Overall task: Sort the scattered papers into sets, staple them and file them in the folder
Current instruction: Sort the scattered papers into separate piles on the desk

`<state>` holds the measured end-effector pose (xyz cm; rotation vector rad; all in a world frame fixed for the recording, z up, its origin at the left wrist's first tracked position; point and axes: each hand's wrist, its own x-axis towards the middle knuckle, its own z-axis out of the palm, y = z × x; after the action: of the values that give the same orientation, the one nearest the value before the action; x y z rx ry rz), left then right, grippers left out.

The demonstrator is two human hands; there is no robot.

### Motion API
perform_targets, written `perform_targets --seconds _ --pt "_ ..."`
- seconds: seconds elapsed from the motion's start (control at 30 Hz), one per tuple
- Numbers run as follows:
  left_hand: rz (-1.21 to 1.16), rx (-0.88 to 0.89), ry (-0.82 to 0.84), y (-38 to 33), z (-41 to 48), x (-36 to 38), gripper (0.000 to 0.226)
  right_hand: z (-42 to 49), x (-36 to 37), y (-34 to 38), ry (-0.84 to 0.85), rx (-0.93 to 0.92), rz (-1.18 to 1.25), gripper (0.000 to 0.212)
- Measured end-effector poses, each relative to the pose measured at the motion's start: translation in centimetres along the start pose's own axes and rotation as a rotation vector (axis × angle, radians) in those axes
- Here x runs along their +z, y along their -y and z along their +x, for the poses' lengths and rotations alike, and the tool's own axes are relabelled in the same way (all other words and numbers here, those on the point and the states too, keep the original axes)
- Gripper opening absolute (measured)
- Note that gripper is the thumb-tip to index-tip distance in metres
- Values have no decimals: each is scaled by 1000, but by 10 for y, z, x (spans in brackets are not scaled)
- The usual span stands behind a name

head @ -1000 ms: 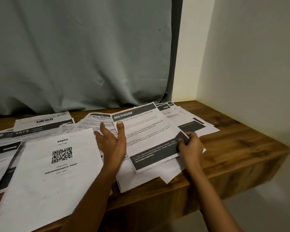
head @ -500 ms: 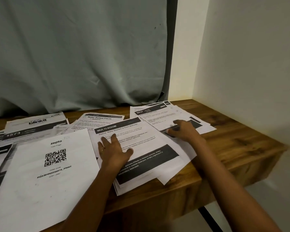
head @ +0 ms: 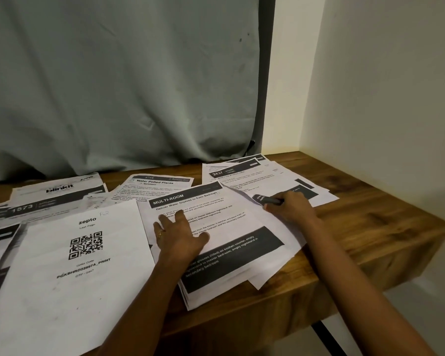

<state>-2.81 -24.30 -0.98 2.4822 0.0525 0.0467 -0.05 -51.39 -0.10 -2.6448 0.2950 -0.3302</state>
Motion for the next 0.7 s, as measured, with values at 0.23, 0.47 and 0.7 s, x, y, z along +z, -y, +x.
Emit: perform_targets --seconds 0.23,0.47,0.7 --pt "-145 27 -52 -4 -2 0 72 -13 -25 11 -428 -100 266 29" --pt "-453 -19 -113 -8 4 0 69 -94 -18 60 -188 -292 53 29" --pt "-510 -27 -125 -11 6 0 73 -116 -11 81 121 -307 146 49"
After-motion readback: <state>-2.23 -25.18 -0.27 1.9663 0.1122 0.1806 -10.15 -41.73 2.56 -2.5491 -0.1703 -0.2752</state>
